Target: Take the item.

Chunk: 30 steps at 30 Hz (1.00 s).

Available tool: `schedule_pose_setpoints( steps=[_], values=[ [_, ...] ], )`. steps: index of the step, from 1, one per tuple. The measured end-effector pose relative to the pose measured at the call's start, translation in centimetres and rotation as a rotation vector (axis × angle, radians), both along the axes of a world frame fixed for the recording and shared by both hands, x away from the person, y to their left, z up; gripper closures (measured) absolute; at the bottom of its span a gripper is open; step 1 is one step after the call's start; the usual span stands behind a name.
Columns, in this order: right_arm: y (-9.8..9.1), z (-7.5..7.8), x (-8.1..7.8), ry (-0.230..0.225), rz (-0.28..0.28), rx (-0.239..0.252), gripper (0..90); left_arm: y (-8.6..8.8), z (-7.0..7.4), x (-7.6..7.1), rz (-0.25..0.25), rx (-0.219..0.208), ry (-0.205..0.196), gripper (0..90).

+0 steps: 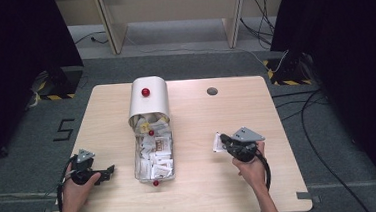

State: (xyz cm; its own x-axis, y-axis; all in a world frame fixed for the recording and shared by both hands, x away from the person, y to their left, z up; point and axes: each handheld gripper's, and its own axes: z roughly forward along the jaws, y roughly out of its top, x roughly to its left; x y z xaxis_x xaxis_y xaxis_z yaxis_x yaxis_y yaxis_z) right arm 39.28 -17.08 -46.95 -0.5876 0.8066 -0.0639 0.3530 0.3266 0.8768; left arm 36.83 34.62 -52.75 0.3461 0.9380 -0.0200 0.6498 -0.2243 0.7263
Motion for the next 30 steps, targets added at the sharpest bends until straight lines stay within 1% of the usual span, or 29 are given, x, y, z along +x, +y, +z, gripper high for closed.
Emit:
schedule_pose_setpoints(
  steps=[4, 18, 30],
  values=[
    [-0.1, -0.4, 0.4, 0.013, -0.007, 0.001, 88.5, 0.0, 0.0, 0.0, 0.000, 0.000, 0.000, 0.0],
    [0.1, -1.2, 1.0, 0.033, -0.009, -0.011, 88.4, 0.0, 0.0, 0.0, -0.001, 0.001, 0.000, 0.0],
    [-0.3, -1.6, 1.4, 0.041, -0.023, -0.013, 88.3, 0.0, 0.0, 0.0, 0.000, 0.000, 0.000, 0.0]
  ],
)
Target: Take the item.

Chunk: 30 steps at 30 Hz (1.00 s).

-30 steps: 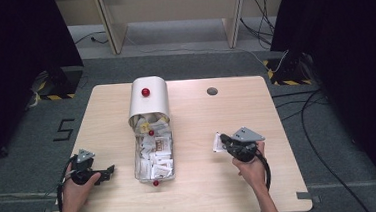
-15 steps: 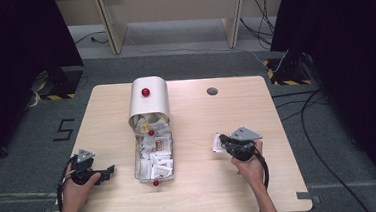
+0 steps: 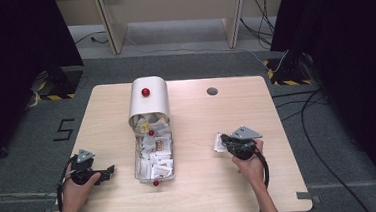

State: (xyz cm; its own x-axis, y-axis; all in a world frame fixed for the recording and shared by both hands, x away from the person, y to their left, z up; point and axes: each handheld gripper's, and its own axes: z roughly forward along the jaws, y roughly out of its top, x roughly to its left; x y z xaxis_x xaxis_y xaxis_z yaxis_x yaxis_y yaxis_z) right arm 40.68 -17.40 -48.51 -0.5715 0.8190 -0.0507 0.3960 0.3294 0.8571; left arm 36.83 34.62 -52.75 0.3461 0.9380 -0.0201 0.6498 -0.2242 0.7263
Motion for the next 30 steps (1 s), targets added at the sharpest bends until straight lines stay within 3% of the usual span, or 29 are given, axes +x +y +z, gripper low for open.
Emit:
schedule_pose_setpoints(
  steps=[30],
  values=[
    [-0.99, -0.98, 0.73, 0.025, -0.032, -0.010, 88.0, 0.00, 0.00, 0.00, 0.000, 0.000, 0.000, 0.0]
  ],
)
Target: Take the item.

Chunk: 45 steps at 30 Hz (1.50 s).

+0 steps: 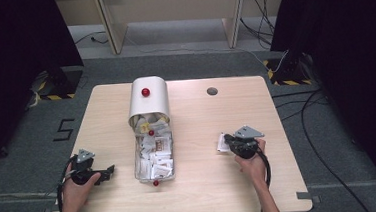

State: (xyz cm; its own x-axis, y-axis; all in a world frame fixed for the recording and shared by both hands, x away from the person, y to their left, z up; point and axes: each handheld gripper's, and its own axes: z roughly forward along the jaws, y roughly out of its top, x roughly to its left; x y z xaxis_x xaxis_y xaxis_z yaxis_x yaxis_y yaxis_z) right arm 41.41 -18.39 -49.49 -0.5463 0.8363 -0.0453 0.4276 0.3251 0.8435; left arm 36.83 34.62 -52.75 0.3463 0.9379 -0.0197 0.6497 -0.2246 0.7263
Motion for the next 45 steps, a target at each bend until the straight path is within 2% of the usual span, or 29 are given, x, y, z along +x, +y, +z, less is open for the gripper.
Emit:
schedule_pose_setpoints(
  steps=[13, 17, 18, 20, 22, 23, 24, 25, 26, 27, 28, 38, 45],
  values=[
    [0.4, -0.5, 0.2, 0.019, 0.008, 0.001, 85.0, 0.0, 0.0, 0.0, 0.000, 0.000, 0.000, 0.0],
    [0.4, -0.5, 0.2, 0.025, 0.002, 0.000, 78.0, 0.0, 0.0, 0.0, 0.000, 0.000, 0.000, 0.0],
    [0.4, -0.3, 0.1, 0.025, -0.003, 0.004, 72.3, 0.0, 0.0, 0.0, 0.000, 0.000, 0.000, 0.0],
    [0.3, -0.2, 0.0, 0.024, 0.000, 0.001, 71.2, 0.0, 0.0, 0.0, 0.000, 0.000, 0.000, 0.0],
    [0.1, 0.2, -0.2, 0.014, -0.009, 0.004, 64.2, 0.0, 0.0, 0.0, 0.000, 0.000, 0.000, 0.0],
    [0.1, 0.2, -0.2, 0.014, -0.009, 0.004, 64.2, 0.0, 0.0, 0.0, 0.000, 0.000, 0.000, 0.0],
    [0.0, 0.3, -0.3, 0.013, -0.020, 0.015, 56.8, 0.0, 0.0, 0.0, 0.000, 0.000, 0.000, 0.0],
    [0.0, 0.3, -0.3, 0.013, -0.020, 0.015, 56.8, 0.0, 0.0, 0.0, 0.000, 0.000, 0.000, 0.0],
    [-0.1, 0.3, -0.3, 0.019, -0.028, 0.024, 51.5, 0.0, 0.0, 0.0, 0.000, 0.000, 0.001, 0.0],
    [-0.1, 0.3, -0.3, 0.019, -0.028, 0.024, 51.5, 0.0, 0.0, 0.0, 0.000, 0.000, 0.001, 0.0],
    [-0.1, 0.4, -0.4, 0.021, -0.038, 0.038, 46.2, 0.0, 0.0, 0.0, 0.000, 0.000, 0.000, 0.0],
    [-0.2, 0.5, -1.3, 0.041, -0.044, 0.033, 35.8, 0.0, 0.0, 0.0, 0.000, 0.000, 0.000, 0.0],
    [-0.6, 0.5, -2.1, 0.049, -0.037, 0.035, 35.4, 0.0, 0.0, 0.0, 0.000, 0.000, 0.000, 0.0]
  ],
)
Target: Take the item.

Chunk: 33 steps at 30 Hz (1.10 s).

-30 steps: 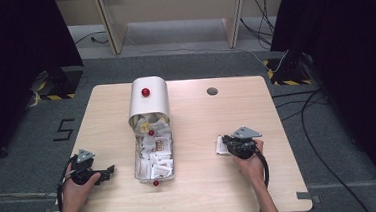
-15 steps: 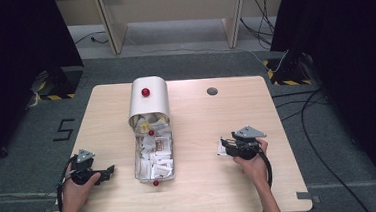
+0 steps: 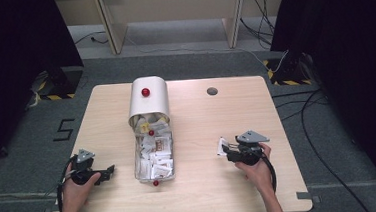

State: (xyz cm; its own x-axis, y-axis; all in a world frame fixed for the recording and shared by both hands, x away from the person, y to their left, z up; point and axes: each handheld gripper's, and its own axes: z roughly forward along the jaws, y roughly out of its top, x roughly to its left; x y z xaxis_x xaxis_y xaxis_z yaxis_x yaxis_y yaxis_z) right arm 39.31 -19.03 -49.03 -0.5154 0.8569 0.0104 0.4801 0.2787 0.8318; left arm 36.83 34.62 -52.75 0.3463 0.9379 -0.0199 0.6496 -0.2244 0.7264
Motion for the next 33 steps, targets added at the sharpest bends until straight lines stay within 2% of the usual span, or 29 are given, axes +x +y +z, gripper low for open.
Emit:
schedule_pose_setpoints(
  steps=[23, 33],
  values=[
    [-0.5, 0.3, -0.6, -0.011, -0.018, 0.013, 34.9, 0.0, 0.0, 0.0, 0.000, 0.000, 0.000, 0.0],
    [-0.7, 0.4, -1.6, -0.010, -0.014, 0.006, 34.9, 0.0, 0.0, 0.1, 0.002, -0.001, -0.001, 0.0]
  ],
)
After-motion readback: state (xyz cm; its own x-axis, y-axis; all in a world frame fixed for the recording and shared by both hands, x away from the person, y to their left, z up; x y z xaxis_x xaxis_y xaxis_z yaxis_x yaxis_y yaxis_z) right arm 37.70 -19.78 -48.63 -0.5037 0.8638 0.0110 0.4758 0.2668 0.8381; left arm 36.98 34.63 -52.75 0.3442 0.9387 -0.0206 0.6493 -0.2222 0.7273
